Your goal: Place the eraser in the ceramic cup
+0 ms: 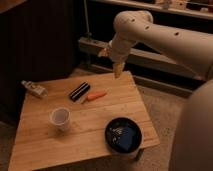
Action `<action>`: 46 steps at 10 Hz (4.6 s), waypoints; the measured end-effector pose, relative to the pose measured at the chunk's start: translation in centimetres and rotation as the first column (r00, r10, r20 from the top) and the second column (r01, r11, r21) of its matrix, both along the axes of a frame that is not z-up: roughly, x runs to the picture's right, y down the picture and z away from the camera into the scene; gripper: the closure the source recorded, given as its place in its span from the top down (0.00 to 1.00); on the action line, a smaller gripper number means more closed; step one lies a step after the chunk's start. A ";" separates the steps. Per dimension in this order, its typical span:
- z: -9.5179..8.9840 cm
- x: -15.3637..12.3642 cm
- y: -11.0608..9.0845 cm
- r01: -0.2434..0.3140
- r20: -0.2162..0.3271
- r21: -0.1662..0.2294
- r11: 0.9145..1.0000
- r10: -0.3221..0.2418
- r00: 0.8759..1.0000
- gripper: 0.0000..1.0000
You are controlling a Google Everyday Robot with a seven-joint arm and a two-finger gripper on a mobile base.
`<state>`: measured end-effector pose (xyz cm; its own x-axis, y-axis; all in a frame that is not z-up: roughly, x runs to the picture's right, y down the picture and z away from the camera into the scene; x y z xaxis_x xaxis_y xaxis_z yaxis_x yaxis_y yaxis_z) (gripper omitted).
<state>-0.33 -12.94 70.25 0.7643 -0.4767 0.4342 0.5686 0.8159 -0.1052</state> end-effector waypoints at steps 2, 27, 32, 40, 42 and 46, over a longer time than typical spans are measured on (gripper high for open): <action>0.0 0.7 -0.1 -0.003 -0.010 0.003 1.000 0.003 1.000 0.80; 13.5 -20.5 5.4 0.161 0.177 -0.052 0.986 -0.150 0.973 0.80; 17.0 -22.9 9.4 0.188 0.185 -0.113 0.976 -0.165 0.969 0.80; 20.9 -20.3 13.0 0.139 0.132 -0.181 0.974 -0.116 0.984 0.80; 21.2 -20.6 13.7 0.145 0.132 -0.188 0.971 -0.122 0.984 0.80; 22.3 -20.8 14.8 0.145 0.117 -0.194 0.970 -0.124 0.985 0.80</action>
